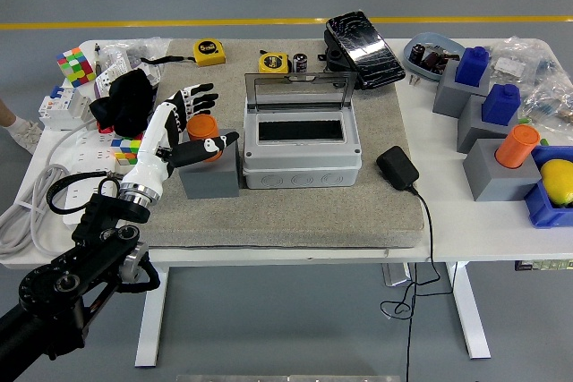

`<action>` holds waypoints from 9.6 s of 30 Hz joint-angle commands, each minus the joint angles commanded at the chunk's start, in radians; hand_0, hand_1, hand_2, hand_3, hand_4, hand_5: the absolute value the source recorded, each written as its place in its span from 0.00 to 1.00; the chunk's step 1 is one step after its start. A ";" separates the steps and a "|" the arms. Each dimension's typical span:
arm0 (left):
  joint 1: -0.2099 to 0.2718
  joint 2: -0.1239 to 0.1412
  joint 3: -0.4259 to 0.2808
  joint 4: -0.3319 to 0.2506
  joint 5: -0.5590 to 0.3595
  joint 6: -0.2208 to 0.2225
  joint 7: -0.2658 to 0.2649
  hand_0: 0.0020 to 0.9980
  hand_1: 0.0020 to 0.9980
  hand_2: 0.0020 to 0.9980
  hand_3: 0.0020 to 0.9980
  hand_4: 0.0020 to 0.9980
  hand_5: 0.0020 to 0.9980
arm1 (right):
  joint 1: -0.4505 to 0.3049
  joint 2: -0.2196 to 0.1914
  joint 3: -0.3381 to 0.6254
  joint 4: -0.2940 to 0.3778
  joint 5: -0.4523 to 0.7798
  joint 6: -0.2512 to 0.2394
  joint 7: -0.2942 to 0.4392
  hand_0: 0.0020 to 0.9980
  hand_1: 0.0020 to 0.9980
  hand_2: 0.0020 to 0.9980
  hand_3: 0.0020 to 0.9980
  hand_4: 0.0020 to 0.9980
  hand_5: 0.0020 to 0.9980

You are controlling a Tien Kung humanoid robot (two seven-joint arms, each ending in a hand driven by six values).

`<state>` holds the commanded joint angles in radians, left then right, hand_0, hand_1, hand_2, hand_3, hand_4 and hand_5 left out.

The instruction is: Fetch the battery,place it into the box,close the lid of the box

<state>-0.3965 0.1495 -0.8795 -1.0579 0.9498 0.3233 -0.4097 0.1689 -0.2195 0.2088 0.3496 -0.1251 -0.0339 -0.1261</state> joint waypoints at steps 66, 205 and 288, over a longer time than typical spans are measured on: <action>-0.220 -0.009 0.139 -0.153 0.430 0.050 0.350 0.23 0.11 0.17 0.21 0.58 0.00 | 0.000 0.003 0.007 -0.001 0.004 -0.011 0.014 0.67 0.72 0.71 0.69 1.00 0.69; -0.459 -0.149 0.423 -0.074 0.704 -0.026 0.833 0.74 0.79 0.74 0.80 1.00 0.45 | -0.015 -0.005 0.025 0.008 -0.012 -0.012 0.014 0.67 0.72 0.71 0.68 1.00 0.70; 0.177 0.106 -0.424 -0.391 0.153 0.016 0.315 0.72 0.72 0.69 0.75 0.99 0.39 | -0.027 -0.010 0.086 -0.002 -0.021 -0.006 0.006 0.68 0.72 0.71 0.68 1.00 0.70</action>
<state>-0.2194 0.2559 -1.3033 -1.4487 1.1032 0.3394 -0.0945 0.1418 -0.2298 0.2943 0.3474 -0.1464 -0.0395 -0.1203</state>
